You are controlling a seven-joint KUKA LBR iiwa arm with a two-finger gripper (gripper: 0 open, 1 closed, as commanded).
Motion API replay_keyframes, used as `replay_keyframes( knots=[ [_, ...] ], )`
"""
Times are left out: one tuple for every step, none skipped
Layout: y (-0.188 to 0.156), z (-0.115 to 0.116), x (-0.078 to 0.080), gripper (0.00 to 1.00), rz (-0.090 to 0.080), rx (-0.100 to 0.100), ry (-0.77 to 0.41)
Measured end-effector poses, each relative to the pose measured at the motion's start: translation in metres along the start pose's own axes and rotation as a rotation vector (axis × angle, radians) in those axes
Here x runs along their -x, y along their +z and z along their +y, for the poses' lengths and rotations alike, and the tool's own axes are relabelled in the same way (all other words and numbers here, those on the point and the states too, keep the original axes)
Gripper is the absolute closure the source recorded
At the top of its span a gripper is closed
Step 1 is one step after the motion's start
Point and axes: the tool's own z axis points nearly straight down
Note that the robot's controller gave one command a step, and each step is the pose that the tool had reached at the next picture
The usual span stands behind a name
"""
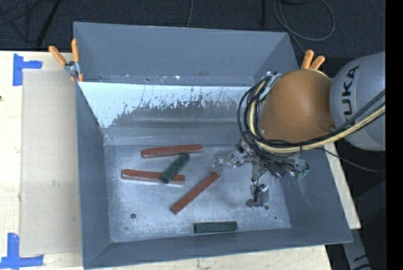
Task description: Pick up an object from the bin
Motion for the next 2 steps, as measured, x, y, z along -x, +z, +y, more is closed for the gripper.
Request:
replay_keyframes(
  knots=[
    [0.064,0.023,0.098,0.0,-0.016,-0.007,-0.248],
    [0.064,0.064,0.053,0.0,-0.007,-0.006,-0.552]
  ],
)
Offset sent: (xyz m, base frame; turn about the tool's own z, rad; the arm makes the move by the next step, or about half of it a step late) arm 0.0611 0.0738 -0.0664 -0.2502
